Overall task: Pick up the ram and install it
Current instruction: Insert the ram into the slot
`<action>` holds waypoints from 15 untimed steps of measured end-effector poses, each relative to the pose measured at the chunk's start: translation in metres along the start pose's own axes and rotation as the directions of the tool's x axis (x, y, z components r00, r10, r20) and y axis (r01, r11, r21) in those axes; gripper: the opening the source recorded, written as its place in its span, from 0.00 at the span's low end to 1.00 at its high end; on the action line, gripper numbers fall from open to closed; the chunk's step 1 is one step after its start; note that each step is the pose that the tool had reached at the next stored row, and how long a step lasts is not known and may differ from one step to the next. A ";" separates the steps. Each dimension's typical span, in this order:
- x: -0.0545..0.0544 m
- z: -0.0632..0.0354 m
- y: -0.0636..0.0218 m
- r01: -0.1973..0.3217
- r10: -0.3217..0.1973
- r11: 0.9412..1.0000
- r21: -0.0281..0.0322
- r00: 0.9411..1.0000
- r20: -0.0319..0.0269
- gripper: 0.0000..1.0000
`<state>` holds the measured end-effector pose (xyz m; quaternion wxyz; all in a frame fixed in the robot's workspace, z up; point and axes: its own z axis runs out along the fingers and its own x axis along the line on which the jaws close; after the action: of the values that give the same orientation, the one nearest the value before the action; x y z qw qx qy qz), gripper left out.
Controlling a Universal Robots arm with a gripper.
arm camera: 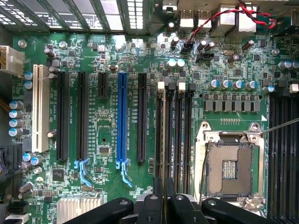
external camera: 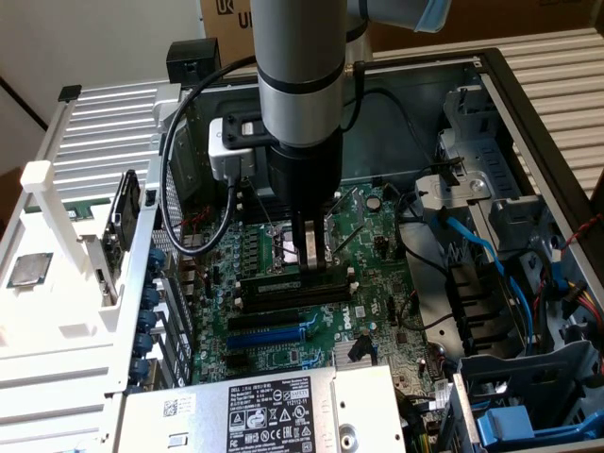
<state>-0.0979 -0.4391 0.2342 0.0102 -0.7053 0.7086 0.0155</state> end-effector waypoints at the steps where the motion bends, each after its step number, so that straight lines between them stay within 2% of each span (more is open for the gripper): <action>1: 0.000 0.0001 0.0000 0.000 0.000 1.000 0.000 1.000 0.000 0.13; 15: 0.001 0.0003 0.0000 0.000 0.000 1.000 0.000 1.000 0.000 0.13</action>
<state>-0.0979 -0.4402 0.2339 0.0104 -0.7053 0.7087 0.0154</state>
